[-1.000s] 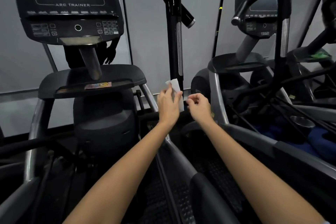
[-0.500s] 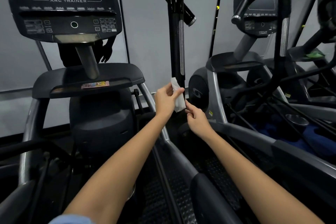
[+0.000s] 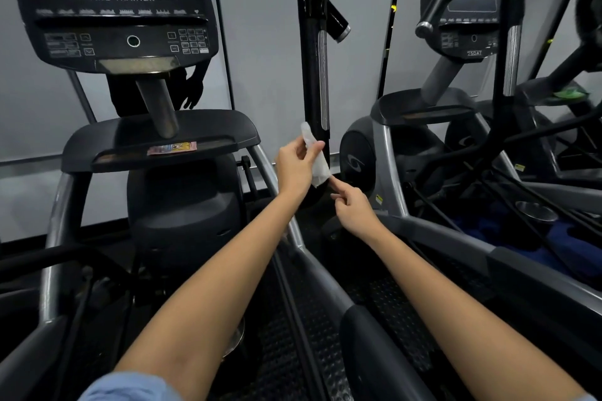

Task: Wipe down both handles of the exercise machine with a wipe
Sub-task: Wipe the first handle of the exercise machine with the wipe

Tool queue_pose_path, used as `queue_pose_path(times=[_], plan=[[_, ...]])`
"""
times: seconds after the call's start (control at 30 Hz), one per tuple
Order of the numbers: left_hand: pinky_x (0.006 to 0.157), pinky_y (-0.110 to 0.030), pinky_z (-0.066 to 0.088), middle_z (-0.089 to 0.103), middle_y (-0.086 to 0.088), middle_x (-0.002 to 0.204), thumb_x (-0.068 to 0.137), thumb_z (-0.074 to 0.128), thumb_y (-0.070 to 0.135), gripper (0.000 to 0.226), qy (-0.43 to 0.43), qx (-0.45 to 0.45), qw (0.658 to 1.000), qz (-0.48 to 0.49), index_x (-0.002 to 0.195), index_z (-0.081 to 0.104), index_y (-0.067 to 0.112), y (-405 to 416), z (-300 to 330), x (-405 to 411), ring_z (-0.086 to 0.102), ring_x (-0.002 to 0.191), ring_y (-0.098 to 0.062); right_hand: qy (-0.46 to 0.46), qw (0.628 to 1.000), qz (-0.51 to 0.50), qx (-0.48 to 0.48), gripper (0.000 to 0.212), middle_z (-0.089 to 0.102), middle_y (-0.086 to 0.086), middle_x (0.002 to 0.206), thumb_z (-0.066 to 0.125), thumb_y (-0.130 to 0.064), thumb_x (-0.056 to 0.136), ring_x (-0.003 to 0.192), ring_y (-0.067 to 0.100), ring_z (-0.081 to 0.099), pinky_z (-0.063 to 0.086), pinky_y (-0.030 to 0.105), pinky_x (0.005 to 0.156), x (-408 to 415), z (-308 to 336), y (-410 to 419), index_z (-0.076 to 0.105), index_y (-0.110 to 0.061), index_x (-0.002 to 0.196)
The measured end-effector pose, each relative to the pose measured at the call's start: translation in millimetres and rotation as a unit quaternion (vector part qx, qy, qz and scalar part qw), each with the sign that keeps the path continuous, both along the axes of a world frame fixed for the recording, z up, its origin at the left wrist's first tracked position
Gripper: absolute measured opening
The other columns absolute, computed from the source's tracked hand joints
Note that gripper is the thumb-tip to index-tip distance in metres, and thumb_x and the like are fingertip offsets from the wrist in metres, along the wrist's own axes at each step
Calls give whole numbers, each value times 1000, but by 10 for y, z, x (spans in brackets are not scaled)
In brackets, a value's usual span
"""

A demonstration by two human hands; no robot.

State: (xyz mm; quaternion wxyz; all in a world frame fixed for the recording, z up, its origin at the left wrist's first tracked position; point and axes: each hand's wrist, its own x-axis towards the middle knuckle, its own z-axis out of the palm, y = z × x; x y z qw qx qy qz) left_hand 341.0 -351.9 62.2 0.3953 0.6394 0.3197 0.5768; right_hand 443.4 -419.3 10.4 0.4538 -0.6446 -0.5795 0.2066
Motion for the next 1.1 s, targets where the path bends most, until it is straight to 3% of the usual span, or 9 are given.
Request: queue_pose_path(times=[0.27, 0.37, 0.53, 0.6, 0.63, 0.7, 0.8, 0.93, 1.1], plan=[[83, -37, 55, 71, -2, 85, 84, 68, 21, 11, 78, -1, 997, -14, 89, 69, 11, -38, -313, -93, 67, 84, -12, -14, 1000, 8, 5, 60, 51, 9, 137, 33, 12, 85, 128, 21, 46, 36, 34, 109, 34, 19, 9, 40, -13, 140], [71, -36, 53, 68, -15, 78, 86, 65, 28, 19, 58, 34, 997, 26, 87, 66, 9, -61, -85, -45, 60, 73, -15, -32, 999, -13, -16, 57, 52, 11, 135, 33, 9, 86, 126, 23, 48, 37, 35, 109, 30, 47, 24, 40, -11, 139], [45, -15, 28, 39, 6, 54, 101, 36, 31, 47, 114, 49, 991, 55, 108, 55, -11, -257, -378, -50, 37, 44, -3, -36, 999, -2, -33, 62, 53, 6, 134, 34, 3, 85, 122, 18, 51, 39, 39, 107, -26, -57, 33, 34, -18, 144], [53, -14, 40, 56, 0, 68, 102, 34, 21, 40, 170, 85, 980, 57, 134, 46, 1, -300, -428, -104, 52, 57, 2, -35, 999, 2, -38, 62, 55, 5, 132, 34, 1, 85, 120, 16, 52, 42, 39, 104, -17, -56, 35, 35, -21, 143], [69, -12, 47, 66, -8, 93, 101, 36, 15, 42, 187, 114, 974, 58, 141, 37, 5, -287, -402, -112, 61, 82, 1, -38, 999, -1, -38, 62, 57, 5, 129, 35, 1, 85, 119, 17, 53, 43, 40, 103, -16, -36, 26, 37, -21, 142], [104, -22, 38, 41, -13, 146, 99, 39, 6, 49, 236, 178, 953, 64, 146, 26, 7, -218, -342, -114, 44, 130, -16, -54, 998, -4, -33, 61, 61, 7, 122, 35, 2, 83, 117, 21, 54, 43, 41, 101, -4, 13, 9, 41, -22, 140], [99, -40, 45, 18, -13, 155, 89, 48, -9, 65, 367, 269, 886, 86, 147, 20, 4, -149, -455, -190, 42, 132, -33, -44, 998, 5, -49, 60, 54, 7, 130, 36, 2, 87, 122, 21, 49, 40, 39, 105, -26, 20, -26, 35, -20, 143], [62, -25, 58, 34, -17, 148, 69, 38, -23, 72, 482, 406, 765, 133, 138, 39, -2, -165, -682, -262, 42, 131, -37, -54, 997, 1, -63, 46, 57, 13, 126, 37, 0, 85, 124, 27, 49, 40, 43, 103, -37, -14, -54, 49, -13, 128], [110, -40, 30, 42, -11, 146, 85, 22, 8, 57, 608, 518, 560, 222, 138, 41, 3, 8, -209, -155, 33, 138, -27, -40, 997, 13, -68, 61, 45, 7, 141, 35, 4, 87, 129, 21, 44, 36, 29, 106, 9, 55, -80, 30, -14, 145]])
